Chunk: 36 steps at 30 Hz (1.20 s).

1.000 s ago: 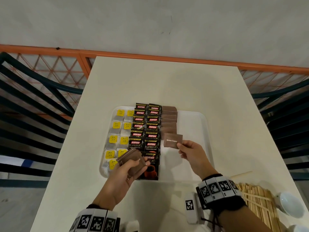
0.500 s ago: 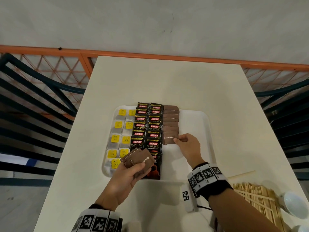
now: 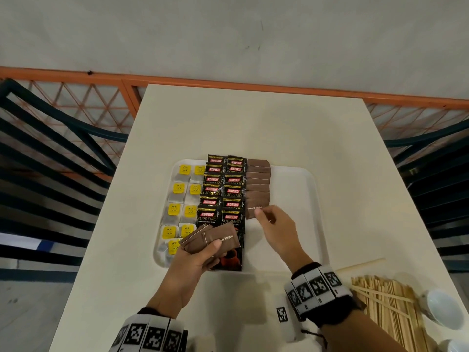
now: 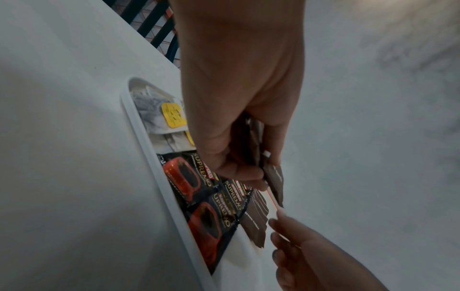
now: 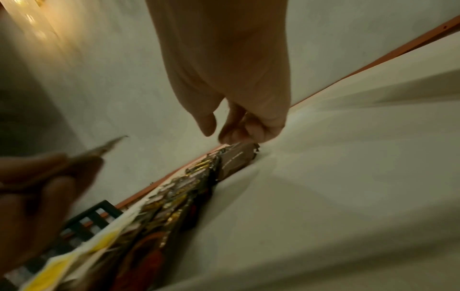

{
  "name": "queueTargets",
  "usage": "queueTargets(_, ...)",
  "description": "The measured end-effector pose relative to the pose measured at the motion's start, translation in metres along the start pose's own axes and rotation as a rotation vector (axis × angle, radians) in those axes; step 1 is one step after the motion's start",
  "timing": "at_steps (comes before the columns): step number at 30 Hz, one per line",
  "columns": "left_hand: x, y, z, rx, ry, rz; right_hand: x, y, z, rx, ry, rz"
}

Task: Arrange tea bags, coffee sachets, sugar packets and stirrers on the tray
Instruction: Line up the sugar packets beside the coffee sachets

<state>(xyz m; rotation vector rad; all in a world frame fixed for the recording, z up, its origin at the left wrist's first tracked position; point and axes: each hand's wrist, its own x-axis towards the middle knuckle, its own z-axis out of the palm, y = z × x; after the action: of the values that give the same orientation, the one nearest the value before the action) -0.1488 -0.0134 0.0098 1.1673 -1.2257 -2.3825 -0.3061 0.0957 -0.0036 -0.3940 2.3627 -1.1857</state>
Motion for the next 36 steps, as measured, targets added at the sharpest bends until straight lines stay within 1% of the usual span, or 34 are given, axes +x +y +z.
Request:
queueTargets(2,0.001,-0.001,-0.001,0.012,0.019,0.013,-0.018,-0.007,-0.001,0.065,-0.202,-0.025)
queueTargets(4,0.001,-0.002,-0.002,0.025,0.017,0.023,-0.031,-0.009,0.000,0.141,-0.396,-0.003)
queueTargets(6,0.001,-0.003,-0.003,0.054,0.008,0.030,-0.037,-0.005,0.003,0.228,-0.491,0.024)
queueTargets(12,-0.003,-0.003,-0.007,0.084,-0.052,0.027,-0.039,-0.001,0.003,0.456,-0.495,0.114)
queueTargets(16,-0.006,0.000,-0.006,0.078,-0.093,0.034,-0.041,0.003,-0.001,0.561,-0.516,0.170)
queueTargets(18,-0.006,0.001,-0.005,0.076,-0.092,0.038,-0.039,0.007,-0.003,0.597,-0.485,0.189)
queueTargets(21,-0.005,0.002,-0.007,0.034,-0.065,0.015,-0.032,0.012,-0.009,0.673,-0.329,0.252)
queueTargets(23,-0.004,0.003,-0.010,-0.018,-0.049,-0.012,-0.024,0.016,-0.014,0.647,-0.206,0.271)
queueTargets(26,-0.004,0.003,-0.012,-0.094,-0.046,-0.048,-0.011,0.022,-0.017,0.532,-0.062,0.281)
queueTargets(28,-0.006,0.005,-0.010,-0.136,-0.063,-0.063,-0.003,0.024,-0.017,0.432,-0.013,0.281)
queueTargets(32,-0.008,0.008,-0.007,-0.203,-0.087,-0.094,0.010,0.027,-0.014,0.295,0.023,0.289)
queueTargets(36,-0.009,0.011,-0.006,-0.110,-0.061,-0.085,0.013,0.027,-0.010,0.169,0.075,0.273)
